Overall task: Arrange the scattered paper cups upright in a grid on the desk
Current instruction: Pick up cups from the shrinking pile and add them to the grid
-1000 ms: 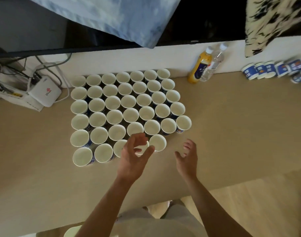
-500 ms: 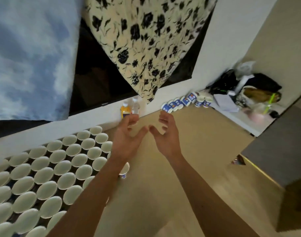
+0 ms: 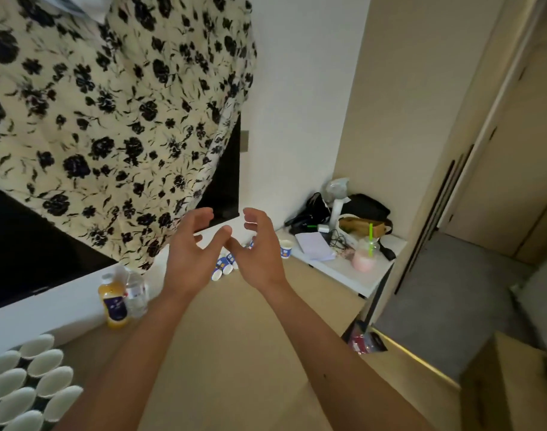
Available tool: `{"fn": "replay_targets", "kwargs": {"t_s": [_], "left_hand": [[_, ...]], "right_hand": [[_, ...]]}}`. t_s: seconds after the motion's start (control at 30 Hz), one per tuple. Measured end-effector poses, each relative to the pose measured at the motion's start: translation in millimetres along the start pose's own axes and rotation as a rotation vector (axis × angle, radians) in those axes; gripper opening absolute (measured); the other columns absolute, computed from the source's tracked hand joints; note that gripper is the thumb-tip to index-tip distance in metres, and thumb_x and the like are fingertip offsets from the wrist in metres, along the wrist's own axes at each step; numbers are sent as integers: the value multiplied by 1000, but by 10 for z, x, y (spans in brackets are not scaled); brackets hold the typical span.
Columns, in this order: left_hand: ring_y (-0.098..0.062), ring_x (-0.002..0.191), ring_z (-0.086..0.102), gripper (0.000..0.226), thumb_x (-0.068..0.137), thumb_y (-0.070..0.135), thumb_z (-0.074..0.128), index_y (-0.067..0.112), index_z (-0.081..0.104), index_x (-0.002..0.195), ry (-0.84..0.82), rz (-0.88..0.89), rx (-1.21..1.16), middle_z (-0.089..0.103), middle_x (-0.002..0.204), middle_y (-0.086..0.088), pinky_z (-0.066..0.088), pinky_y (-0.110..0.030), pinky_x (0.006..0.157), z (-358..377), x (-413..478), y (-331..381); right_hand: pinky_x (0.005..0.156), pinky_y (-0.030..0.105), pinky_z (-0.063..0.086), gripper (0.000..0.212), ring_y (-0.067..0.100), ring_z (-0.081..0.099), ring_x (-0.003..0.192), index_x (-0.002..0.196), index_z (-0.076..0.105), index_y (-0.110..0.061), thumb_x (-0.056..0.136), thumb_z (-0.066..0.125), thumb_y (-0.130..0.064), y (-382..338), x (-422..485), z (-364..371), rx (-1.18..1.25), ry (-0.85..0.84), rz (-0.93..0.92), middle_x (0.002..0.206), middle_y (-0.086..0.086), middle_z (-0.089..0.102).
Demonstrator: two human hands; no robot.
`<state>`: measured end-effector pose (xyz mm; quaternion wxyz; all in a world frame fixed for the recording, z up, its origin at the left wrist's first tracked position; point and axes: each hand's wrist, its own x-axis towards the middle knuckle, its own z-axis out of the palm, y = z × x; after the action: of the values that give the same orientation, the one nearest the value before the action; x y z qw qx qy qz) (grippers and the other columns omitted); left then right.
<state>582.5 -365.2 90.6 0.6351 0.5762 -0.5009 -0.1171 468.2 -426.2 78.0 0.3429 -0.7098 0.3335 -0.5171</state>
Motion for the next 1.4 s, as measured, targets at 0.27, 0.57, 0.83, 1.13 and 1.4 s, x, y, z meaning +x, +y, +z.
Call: {"fn": "replay_targets", "kwargs": {"t_s": [0.27,0.57,0.83,1.13,1.4], "left_hand": [[1,119,56,45,82,47,63,29,58,124,-14,-24,-20,62,122,16,45,-30,103,902,212,116],[12,114,54,32,94,26,70,23,59,124,-17,-39,-34,61,123,18,41,-22,98,1643,683,-380],[-9,120,58,34,93,23,70,19,60,126,15,-156,-5,63,126,6,42,-18,94,2238,1140,-1050],[-4,112,60,36,87,37,74,27,61,119,76,-367,57,66,117,14,46,-33,102,2479,1084,-1689],[0,115,60,38,88,28,75,20,62,123,177,-548,170,67,119,11,49,-35,101,2908,1127,-2236]], "right_hand": [[98,23,43,57,4,51,120,136,47,-27,87,75,-22,452,389,-741,14,24,56,131,-13,51],[93,19,41,58,1,52,120,136,47,-30,86,77,-24,1280,1031,-1078,11,11,146,131,-13,53],[98,27,48,56,6,55,120,133,50,-30,84,77,-22,2079,1642,-1048,77,-35,214,127,-14,55],[91,21,46,46,7,59,114,122,57,-24,82,78,-16,3015,1894,-893,96,-113,301,122,-12,63],[91,26,48,54,1,59,108,132,54,-18,84,80,-15,4088,2224,-695,70,-242,446,124,-5,61]]}}
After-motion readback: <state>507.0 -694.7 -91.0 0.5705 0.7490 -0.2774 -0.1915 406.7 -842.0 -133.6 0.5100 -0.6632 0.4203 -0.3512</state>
